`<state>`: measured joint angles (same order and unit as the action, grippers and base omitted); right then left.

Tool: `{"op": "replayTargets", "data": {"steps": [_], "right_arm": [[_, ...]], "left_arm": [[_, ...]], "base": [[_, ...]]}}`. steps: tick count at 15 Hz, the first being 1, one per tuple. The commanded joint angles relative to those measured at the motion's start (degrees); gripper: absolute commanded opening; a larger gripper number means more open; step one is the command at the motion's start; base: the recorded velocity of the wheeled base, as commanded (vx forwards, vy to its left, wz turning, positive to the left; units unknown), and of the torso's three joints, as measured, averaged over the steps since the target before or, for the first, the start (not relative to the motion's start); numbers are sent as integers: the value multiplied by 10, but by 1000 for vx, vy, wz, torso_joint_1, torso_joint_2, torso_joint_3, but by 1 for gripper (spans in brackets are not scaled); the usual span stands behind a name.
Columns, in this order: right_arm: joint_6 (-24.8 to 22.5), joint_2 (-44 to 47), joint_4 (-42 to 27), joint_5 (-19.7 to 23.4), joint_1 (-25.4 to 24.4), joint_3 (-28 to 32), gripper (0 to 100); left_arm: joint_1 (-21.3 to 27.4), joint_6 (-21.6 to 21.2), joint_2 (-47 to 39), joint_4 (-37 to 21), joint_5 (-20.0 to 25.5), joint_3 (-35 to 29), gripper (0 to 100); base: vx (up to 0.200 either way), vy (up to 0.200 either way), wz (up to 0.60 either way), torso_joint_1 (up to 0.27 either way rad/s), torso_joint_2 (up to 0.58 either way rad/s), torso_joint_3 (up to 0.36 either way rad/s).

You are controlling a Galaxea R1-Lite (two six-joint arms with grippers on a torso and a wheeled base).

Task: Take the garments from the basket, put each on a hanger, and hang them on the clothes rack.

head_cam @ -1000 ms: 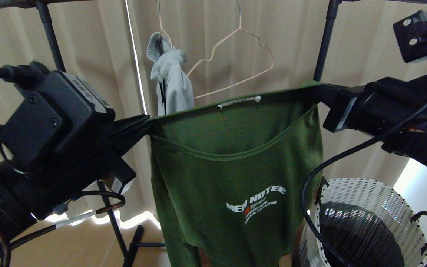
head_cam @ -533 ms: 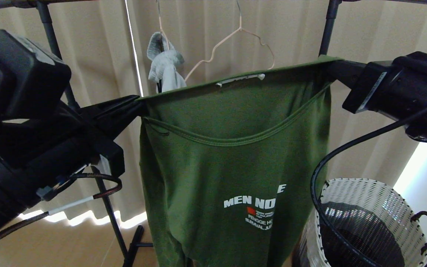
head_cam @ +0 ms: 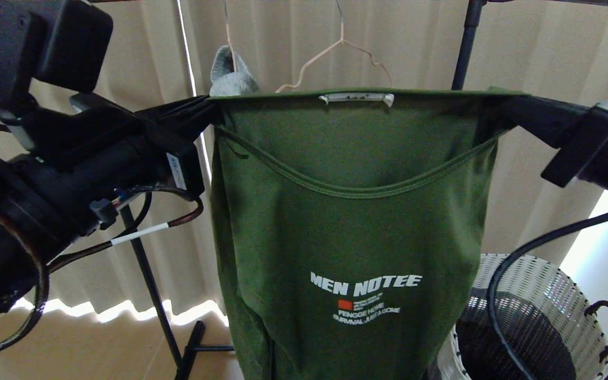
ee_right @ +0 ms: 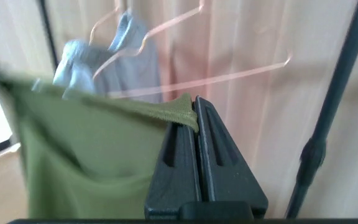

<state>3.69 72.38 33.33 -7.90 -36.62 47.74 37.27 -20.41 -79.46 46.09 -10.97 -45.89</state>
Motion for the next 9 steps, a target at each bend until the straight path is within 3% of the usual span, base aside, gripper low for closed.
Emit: {"op": "replayTargets", "data": {"steps": [1, 5, 9], "right_arm": [[0, -62, -19, 32, -17, -45, 0], [0, -89, -26, 98, -17, -86, 0], [0, -76, -24, 98, -17, -86, 0]], "left_arm": [[0, 0, -44, 22, -7, -16, 0], [0, 0, -93, 77, -28, -32, 0], [1, 2, -99, 97, -29, -31, 0]], "base": [[0, 0, 0, 0, 0, 0], [0, 0, 0, 0, 0, 0], [0, 0, 0, 0, 0, 0]]}}
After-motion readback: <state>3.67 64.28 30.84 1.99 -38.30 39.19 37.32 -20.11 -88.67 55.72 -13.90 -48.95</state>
